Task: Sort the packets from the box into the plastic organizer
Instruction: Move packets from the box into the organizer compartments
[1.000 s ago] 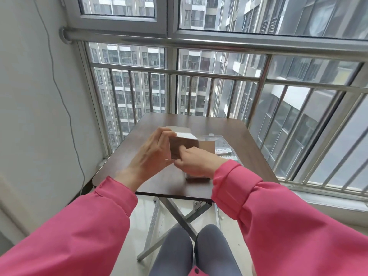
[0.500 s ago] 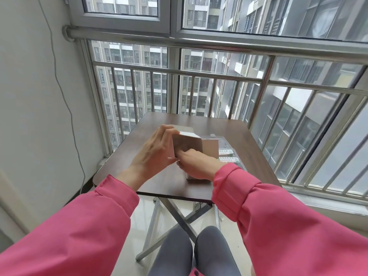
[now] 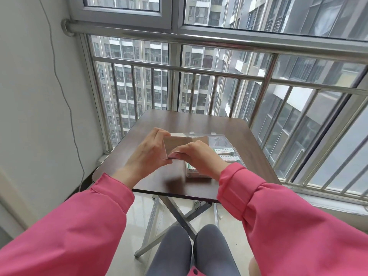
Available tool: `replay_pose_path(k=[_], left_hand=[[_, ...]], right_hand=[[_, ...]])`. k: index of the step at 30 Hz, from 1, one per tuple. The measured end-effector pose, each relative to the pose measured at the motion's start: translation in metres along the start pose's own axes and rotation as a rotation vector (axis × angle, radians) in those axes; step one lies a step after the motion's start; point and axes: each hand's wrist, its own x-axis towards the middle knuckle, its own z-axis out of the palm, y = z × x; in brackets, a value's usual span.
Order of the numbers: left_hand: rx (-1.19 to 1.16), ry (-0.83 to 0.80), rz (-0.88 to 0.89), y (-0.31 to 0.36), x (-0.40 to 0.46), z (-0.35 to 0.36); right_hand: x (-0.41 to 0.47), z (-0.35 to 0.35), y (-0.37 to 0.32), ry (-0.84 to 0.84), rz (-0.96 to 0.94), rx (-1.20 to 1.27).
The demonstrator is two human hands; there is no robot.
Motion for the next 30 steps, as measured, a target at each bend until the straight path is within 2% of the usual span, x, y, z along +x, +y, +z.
replay_pose_path(k=[6,10,15,19,23,26,28,30], left_hand=[[-0.086,-0.015,-0.082,-0.007,0.002,0.003],[-0.12,-0.041,-0.164,-0.018,0.001,0.007],[-0.064,-0.228,-0.336,-0.032,0.005,0.013],[0.063,-0.363,-0.4,-0.034,0.015,0.011],[0.221,-0.422,-0.349,-0.029,0.02,0.01],[0.169,-0.236,-0.252,-0.012,0.019,0.012],[0.089,-0.013,-0.061,0.001,0.019,0.016],[0.041,0.131,0.164,0.013,0.02,0.022]], right_hand=[[0.006,-0.003,0.008,0.223,0.069,0.257],[0.009,-0.005,0.015,0.291,0.23,0.379],[0.009,-0.007,0.015,0.3,0.489,0.932],[0.006,-0.009,0.015,0.263,0.579,1.106],[0.001,-0.014,0.017,0.228,0.627,1.245],[-0.005,-0.018,0.02,0.215,0.655,1.327],[-0.01,-0.02,0.022,0.213,0.667,1.365],[-0.016,-0.021,0.024,0.218,0.683,1.403]])
